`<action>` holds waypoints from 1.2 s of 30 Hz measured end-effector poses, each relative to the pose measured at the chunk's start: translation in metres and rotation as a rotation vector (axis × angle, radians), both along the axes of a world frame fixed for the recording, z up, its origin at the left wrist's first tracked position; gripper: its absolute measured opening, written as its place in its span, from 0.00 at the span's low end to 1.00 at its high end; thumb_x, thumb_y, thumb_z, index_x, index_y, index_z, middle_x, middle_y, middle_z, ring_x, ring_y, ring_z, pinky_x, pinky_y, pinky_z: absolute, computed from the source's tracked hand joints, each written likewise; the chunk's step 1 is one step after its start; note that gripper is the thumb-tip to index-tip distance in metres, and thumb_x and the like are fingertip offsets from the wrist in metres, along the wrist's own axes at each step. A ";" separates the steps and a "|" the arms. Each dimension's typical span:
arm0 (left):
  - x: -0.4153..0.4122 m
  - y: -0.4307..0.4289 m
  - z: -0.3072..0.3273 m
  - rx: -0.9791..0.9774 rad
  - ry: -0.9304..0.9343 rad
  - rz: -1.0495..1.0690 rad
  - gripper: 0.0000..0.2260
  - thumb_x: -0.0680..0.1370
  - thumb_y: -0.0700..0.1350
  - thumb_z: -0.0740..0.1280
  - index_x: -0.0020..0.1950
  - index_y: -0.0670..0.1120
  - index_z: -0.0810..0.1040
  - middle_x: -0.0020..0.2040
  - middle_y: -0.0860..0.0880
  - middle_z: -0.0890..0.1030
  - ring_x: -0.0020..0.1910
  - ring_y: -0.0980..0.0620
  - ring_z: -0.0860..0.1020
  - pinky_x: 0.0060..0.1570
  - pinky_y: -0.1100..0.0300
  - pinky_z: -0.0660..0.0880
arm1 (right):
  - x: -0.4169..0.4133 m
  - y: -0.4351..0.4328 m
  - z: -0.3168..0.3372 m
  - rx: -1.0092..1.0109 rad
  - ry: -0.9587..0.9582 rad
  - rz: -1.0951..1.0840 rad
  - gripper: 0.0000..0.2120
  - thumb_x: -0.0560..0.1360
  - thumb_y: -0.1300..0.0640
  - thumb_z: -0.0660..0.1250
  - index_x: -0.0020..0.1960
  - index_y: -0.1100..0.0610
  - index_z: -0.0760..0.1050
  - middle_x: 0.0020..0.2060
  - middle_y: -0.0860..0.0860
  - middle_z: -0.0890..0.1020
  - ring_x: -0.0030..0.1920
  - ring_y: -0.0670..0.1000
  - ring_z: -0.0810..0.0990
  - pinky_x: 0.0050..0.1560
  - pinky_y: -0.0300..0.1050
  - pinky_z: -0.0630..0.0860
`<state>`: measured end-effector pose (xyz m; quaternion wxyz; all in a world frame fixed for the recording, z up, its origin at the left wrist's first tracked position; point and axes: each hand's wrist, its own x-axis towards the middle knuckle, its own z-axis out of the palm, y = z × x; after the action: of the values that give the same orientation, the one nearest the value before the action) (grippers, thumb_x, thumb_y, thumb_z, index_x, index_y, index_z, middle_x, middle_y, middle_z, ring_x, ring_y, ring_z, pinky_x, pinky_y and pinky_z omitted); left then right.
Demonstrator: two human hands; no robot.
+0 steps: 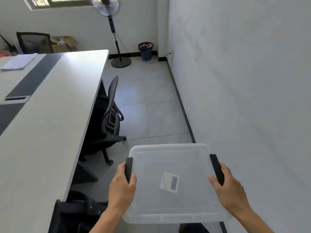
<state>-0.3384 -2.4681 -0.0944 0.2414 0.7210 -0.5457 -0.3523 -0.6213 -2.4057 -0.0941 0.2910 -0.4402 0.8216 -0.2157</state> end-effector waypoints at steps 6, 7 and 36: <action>-0.052 -0.153 -0.014 0.027 0.034 0.003 0.19 0.77 0.42 0.64 0.67 0.47 0.68 0.42 0.58 0.76 0.44 0.52 0.76 0.46 0.56 0.72 | -0.059 -0.160 -0.023 -0.012 -0.083 -0.019 0.26 0.76 0.49 0.64 0.71 0.52 0.63 0.52 0.49 0.80 0.50 0.53 0.77 0.49 0.47 0.72; -0.061 -0.177 -0.013 0.028 0.040 0.017 0.19 0.76 0.42 0.64 0.67 0.46 0.68 0.41 0.59 0.76 0.43 0.53 0.76 0.45 0.57 0.71 | -0.069 -0.188 -0.024 -0.013 -0.096 -0.011 0.25 0.76 0.49 0.64 0.71 0.52 0.64 0.49 0.48 0.79 0.48 0.52 0.77 0.46 0.46 0.71; -0.099 -0.882 -0.002 -0.024 0.091 0.161 0.17 0.76 0.43 0.65 0.64 0.48 0.69 0.42 0.54 0.79 0.40 0.54 0.79 0.39 0.56 0.78 | -0.113 -0.921 -0.011 -0.067 -0.121 0.056 0.23 0.76 0.49 0.64 0.68 0.51 0.65 0.43 0.43 0.77 0.42 0.47 0.78 0.42 0.46 0.75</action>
<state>-0.4374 -3.3506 -0.0967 0.3021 0.7430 -0.4785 -0.3574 -0.7343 -3.3269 -0.1050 0.3313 -0.4587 0.7821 -0.2611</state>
